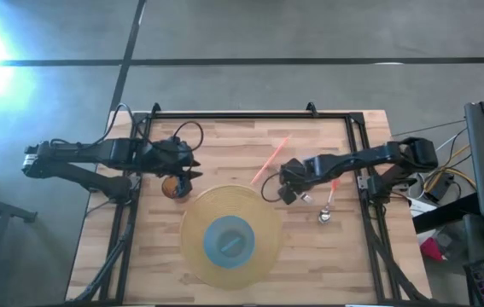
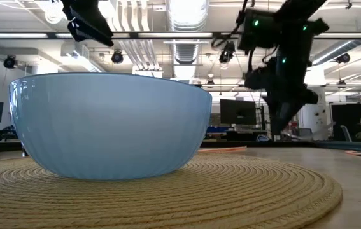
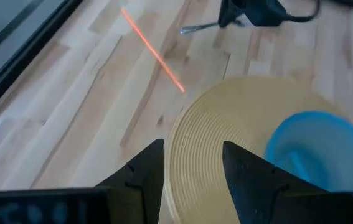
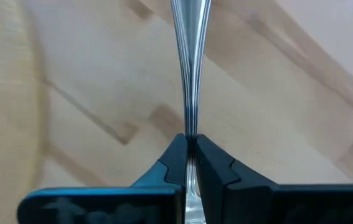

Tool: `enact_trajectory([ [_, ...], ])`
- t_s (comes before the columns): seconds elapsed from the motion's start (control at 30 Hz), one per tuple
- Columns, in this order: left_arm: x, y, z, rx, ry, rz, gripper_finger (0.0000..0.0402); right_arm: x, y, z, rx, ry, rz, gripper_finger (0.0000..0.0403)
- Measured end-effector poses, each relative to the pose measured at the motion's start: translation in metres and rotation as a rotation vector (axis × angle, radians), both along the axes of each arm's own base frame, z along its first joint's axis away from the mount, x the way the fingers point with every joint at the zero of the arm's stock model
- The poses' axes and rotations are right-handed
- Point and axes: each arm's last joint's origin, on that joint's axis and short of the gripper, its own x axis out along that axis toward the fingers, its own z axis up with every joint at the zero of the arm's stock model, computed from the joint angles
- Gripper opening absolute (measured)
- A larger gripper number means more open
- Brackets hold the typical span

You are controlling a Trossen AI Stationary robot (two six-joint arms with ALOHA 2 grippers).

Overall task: Pick & Place Utensil
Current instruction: Put the silver fork into the blue bowl on the brown mat

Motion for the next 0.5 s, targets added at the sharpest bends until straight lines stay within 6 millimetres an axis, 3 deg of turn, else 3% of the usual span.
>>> enact_trajectory([
  [0.17, 0.004, 0.000, 0.002, -0.017, -0.060, 0.013, 0.0154, 0.001, 0.019, 0.018, -0.076, -0.128, 0.050, 0.0014],
  [0.5, 0.017, -0.003, -0.018, -0.043, -0.170, 0.013, 0.0154, 0.012, 0.051, 0.043, -0.179, -0.413, 0.160, 0.0013],
])
